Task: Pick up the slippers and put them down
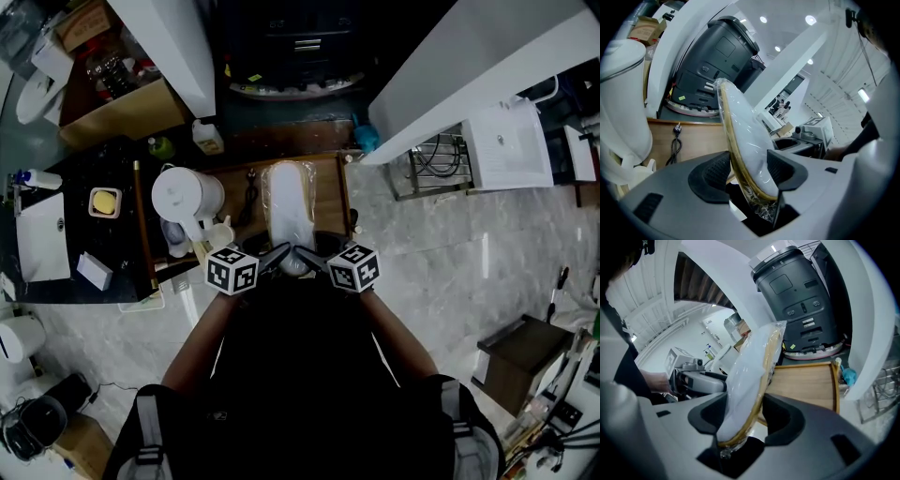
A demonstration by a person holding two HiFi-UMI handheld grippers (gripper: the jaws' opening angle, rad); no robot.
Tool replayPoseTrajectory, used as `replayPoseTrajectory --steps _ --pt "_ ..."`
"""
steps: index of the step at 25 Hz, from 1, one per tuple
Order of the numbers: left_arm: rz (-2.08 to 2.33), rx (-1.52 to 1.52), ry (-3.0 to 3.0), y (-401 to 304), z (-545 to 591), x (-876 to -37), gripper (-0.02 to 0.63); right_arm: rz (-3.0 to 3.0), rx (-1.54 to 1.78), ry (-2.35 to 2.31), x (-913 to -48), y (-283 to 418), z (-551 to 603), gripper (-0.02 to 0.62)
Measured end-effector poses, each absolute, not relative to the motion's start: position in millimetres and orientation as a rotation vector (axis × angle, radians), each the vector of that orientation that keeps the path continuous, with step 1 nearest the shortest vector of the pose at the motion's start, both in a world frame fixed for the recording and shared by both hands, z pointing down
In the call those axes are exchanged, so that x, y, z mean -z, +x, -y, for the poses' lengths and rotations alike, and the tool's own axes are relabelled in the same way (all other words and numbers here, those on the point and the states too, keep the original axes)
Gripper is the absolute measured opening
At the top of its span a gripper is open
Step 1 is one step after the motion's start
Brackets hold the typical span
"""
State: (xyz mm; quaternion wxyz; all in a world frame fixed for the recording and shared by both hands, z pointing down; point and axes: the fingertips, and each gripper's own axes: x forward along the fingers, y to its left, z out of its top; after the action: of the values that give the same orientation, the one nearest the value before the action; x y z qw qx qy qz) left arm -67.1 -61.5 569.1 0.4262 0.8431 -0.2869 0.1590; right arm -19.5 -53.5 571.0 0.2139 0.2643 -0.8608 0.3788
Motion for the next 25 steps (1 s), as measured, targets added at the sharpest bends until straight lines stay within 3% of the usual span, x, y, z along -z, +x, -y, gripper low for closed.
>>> replayPoseTrajectory --steps 25 --pt "0.67 -0.518 1.984 -51 93 -655 0.249 2.218 -1.174 0.629 -660 -5 87 0.229"
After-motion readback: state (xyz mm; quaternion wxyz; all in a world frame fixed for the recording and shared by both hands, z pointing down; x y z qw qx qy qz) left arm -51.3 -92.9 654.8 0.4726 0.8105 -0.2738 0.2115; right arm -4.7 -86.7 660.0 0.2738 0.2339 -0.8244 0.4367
